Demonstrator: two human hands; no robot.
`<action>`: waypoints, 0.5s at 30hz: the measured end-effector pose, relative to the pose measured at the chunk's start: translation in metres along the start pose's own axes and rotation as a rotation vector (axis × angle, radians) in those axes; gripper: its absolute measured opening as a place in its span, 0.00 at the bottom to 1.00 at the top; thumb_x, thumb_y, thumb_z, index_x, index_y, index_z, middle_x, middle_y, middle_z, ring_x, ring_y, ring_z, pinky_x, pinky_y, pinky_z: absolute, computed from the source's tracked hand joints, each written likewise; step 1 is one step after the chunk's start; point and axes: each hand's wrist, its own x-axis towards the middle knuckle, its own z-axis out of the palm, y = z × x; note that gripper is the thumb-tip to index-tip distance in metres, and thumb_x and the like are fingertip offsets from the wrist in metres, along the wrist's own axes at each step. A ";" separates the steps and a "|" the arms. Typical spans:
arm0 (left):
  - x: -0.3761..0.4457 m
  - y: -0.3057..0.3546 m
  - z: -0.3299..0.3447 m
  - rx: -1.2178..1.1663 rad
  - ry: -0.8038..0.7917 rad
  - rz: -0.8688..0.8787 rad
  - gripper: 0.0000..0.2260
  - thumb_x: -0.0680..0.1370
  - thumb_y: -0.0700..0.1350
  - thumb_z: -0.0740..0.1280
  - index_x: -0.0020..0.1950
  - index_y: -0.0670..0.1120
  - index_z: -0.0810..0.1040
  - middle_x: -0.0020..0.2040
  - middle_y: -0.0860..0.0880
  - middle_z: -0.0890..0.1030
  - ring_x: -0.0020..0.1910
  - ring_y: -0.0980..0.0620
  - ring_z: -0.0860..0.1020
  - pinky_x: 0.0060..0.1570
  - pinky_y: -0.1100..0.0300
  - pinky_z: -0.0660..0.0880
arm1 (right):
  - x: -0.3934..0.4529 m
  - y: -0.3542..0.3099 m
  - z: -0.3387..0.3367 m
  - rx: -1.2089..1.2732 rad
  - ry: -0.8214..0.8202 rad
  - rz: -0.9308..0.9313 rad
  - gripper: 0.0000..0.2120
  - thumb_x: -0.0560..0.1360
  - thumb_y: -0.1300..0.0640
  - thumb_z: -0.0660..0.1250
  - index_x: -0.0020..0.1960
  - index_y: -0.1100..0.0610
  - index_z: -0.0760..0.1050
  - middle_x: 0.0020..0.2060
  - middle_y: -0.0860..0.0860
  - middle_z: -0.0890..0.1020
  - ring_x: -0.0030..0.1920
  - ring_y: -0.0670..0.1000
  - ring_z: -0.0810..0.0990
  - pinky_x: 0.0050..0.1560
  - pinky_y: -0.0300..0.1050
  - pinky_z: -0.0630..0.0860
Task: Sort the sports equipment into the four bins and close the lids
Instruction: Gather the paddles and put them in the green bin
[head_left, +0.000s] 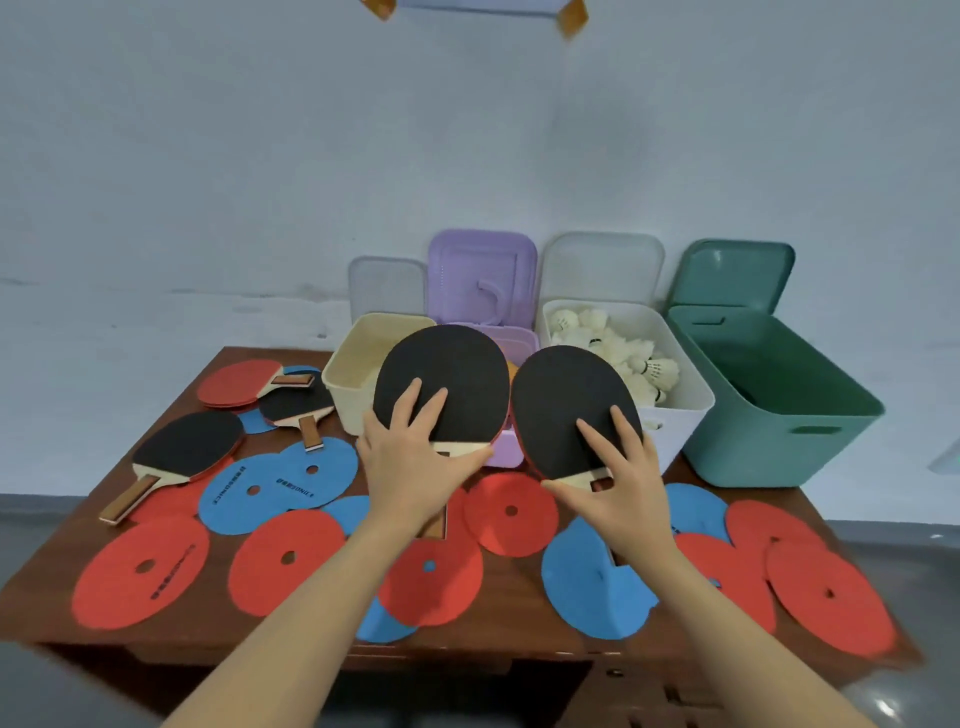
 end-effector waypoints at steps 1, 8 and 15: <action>0.006 0.009 0.003 0.001 0.002 0.018 0.41 0.58 0.74 0.58 0.69 0.59 0.67 0.73 0.57 0.61 0.69 0.40 0.59 0.66 0.44 0.60 | 0.007 0.005 -0.006 0.002 0.018 -0.001 0.38 0.59 0.30 0.67 0.64 0.48 0.75 0.70 0.53 0.68 0.66 0.61 0.66 0.63 0.59 0.69; 0.058 0.071 0.034 0.013 -0.002 0.087 0.36 0.63 0.70 0.68 0.69 0.60 0.67 0.74 0.57 0.60 0.68 0.40 0.60 0.66 0.46 0.60 | 0.062 0.049 -0.027 -0.016 0.106 0.026 0.36 0.58 0.36 0.74 0.64 0.46 0.75 0.70 0.53 0.68 0.67 0.59 0.66 0.59 0.57 0.73; 0.117 0.106 0.091 0.015 -0.075 0.107 0.39 0.63 0.73 0.63 0.71 0.61 0.63 0.75 0.57 0.57 0.71 0.39 0.54 0.69 0.42 0.54 | 0.121 0.106 -0.030 -0.075 0.053 0.073 0.37 0.58 0.39 0.78 0.65 0.46 0.74 0.72 0.51 0.65 0.70 0.61 0.61 0.63 0.60 0.69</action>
